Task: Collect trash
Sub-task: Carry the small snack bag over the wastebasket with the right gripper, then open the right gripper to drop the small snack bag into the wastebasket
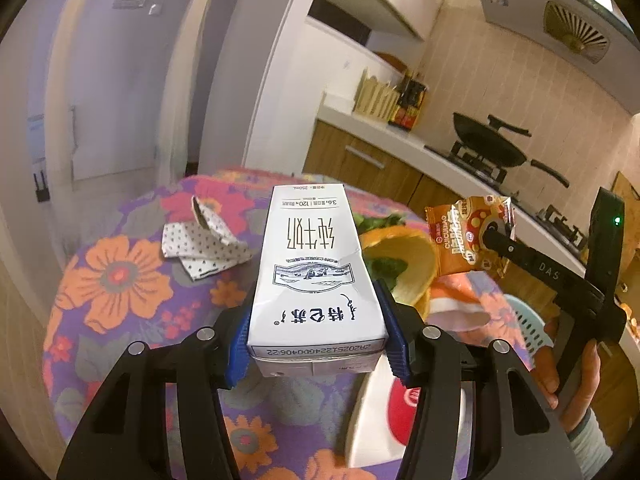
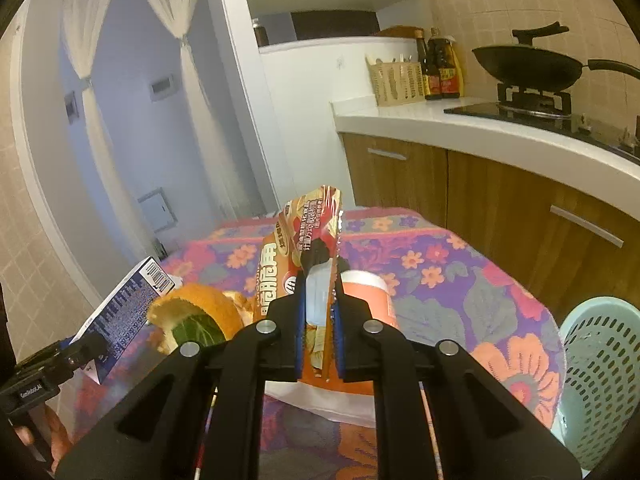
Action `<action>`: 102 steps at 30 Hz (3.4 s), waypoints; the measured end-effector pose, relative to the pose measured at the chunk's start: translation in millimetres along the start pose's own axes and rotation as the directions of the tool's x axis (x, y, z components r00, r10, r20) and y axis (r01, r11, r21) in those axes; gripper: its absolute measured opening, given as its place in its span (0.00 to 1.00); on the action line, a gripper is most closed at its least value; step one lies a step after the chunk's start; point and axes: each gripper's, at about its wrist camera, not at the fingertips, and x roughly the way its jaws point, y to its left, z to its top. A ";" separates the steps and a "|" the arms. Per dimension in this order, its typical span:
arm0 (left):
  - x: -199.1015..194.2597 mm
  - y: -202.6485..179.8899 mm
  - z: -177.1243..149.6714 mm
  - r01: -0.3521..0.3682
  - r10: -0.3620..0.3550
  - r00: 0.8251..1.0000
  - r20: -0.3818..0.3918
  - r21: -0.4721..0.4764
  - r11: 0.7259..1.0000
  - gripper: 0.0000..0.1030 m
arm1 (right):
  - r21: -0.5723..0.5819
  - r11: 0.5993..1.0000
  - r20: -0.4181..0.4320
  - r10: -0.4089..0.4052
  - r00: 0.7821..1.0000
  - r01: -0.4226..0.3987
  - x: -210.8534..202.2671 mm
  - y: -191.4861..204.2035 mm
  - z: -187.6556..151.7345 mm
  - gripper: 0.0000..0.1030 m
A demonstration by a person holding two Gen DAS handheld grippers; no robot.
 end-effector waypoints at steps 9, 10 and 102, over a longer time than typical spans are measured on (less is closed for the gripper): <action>-19.3 -27.2 10.8 0.031 -0.033 0.998 0.048 0.042 0.999 0.51 | 0.008 1.000 0.073 0.002 0.997 -0.002 -40.4 -7.3 10.5 0.08; -21.2 -31.6 11.8 0.040 -0.043 0.998 0.053 0.047 0.998 0.51 | 0.011 1.000 0.078 0.001 0.997 -0.002 -44.2 -9.2 10.6 0.08; 41.6 -267.2 -6.3 0.274 -0.229 0.959 -0.166 0.347 0.897 0.61 | 0.264 0.920 -0.075 -0.280 0.957 0.290 -139.5 -187.1 -45.6 0.28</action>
